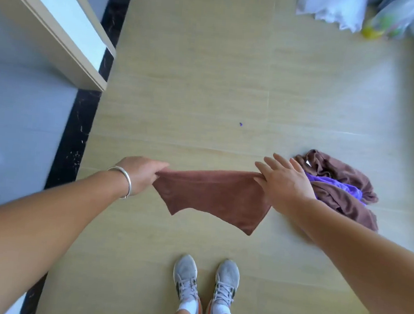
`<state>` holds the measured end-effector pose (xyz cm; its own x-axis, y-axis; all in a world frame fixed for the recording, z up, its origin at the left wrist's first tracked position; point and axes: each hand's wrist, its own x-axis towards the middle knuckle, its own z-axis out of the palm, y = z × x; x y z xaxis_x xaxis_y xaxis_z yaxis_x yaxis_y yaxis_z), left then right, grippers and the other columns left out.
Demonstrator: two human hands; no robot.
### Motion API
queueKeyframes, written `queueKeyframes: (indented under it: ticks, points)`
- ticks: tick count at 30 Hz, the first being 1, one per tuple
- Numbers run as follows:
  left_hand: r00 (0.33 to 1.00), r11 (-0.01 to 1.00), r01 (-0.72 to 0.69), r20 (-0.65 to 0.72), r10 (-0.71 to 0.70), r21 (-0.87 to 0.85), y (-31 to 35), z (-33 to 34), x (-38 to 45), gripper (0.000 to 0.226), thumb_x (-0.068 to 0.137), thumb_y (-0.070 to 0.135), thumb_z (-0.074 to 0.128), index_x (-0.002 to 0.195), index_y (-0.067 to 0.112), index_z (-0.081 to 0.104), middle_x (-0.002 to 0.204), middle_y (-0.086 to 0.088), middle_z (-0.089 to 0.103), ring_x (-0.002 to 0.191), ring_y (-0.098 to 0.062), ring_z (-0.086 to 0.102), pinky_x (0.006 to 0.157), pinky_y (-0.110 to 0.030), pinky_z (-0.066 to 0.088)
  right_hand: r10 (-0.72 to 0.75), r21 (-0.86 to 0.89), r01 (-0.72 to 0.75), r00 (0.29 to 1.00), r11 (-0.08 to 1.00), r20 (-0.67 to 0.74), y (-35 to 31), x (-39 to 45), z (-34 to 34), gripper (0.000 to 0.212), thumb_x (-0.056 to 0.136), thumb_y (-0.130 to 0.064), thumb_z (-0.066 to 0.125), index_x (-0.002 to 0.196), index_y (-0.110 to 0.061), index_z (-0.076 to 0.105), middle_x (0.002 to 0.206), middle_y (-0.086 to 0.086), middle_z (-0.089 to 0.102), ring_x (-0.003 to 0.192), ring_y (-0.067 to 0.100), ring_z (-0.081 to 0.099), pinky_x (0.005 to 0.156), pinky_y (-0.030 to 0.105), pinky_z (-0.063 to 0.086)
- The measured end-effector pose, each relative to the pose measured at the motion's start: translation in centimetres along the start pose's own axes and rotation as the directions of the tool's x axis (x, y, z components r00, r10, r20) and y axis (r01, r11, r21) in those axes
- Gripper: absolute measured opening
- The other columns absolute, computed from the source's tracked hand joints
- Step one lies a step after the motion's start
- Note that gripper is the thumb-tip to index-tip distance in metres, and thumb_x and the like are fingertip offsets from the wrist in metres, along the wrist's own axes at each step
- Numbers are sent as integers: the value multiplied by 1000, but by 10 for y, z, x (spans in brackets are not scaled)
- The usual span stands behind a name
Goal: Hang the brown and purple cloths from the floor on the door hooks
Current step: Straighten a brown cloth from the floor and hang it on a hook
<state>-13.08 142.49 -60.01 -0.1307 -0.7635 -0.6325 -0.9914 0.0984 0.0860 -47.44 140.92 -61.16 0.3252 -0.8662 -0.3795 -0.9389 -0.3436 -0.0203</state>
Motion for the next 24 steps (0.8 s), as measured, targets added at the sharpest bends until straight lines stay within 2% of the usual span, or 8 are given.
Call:
queueKeyframes:
  ticks: [1, 3, 8, 10, 13, 17, 21, 24]
  points:
    - [1000, 999, -6, 0, 6, -43, -2, -24, -17, 34, 98, 26, 39, 129, 34, 52, 122, 0, 64, 104, -27, 59, 84, -32, 47, -6, 7, 6, 1000, 1000, -12, 3, -8, -30, 48, 100, -50, 25, 144, -32, 34, 152, -8, 33, 146, 17, 15, 118, 39, 11]
    - [999, 994, -2, -41, -2, -110, -2, -69, -47, 37, 99, 28, 38, 135, 33, 48, 127, 1, 61, 110, -27, 58, 88, -34, 47, -35, 6, 36, 999, 999, -37, 10, -22, -88, 49, 100, -51, 24, 145, -33, 32, 153, -9, 30, 146, 16, 14, 118, 39, 10]
    - [974, 973, -68, -224, 17, -219, 17, -191, -105, 38, 99, 29, 40, 134, 37, 51, 129, 5, 61, 114, -23, 58, 93, -32, 47, -21, -22, 18, 991, 1000, -132, 27, -54, -228, 48, 100, -50, 27, 145, -34, 33, 154, -9, 29, 146, 15, 14, 117, 38, 8]
    - [952, 967, -108, -303, 35, -229, 24, -245, -128, 35, 98, 29, 40, 127, 40, 56, 123, 7, 65, 110, -21, 60, 91, -31, 47, -11, -57, 0, 981, 998, -194, 36, -65, -286, 48, 100, -50, 27, 145, -34, 34, 154, -9, 30, 145, 15, 15, 117, 38, 10]
    - [907, 964, -162, -415, 62, -209, 32, -326, -164, 33, 98, 24, 40, 116, 41, 62, 107, 9, 69, 97, -18, 61, 84, -32, 49, -35, -130, -4, 954, 992, -296, 45, -82, -372, 48, 100, -52, 25, 142, -34, 37, 150, -10, 36, 143, 16, 20, 117, 38, 15]
    - [836, 971, -187, -544, 78, -149, 38, -418, -215, 33, 98, 25, 37, 110, 40, 63, 99, 11, 68, 90, -14, 61, 76, -31, 49, -66, -195, -18, 906, 981, -418, 49, -104, -477, 46, 99, -54, 23, 136, -36, 44, 137, -12, 48, 135, 15, 32, 111, 38, 25]
    - [760, 980, -183, -643, 93, -74, 42, -494, -265, 28, 98, 27, 38, 99, 42, 61, 92, 9, 68, 85, -16, 61, 71, -32, 49, -71, -200, -45, 840, 979, -537, 50, -126, -560, 46, 99, -53, 24, 136, -36, 45, 139, -12, 48, 139, 15, 28, 112, 36, 22]
    - [681, 985, -169, -726, 92, -34, 46, -543, -300, 22, 99, 27, 41, 101, 33, 62, 94, 2, 69, 87, -23, 62, 71, -34, 47, -69, -195, -62, 797, 979, -600, 49, -145, -616, 45, 99, -53, 24, 134, -35, 46, 138, -13, 49, 139, 14, 27, 112, 36, 20]
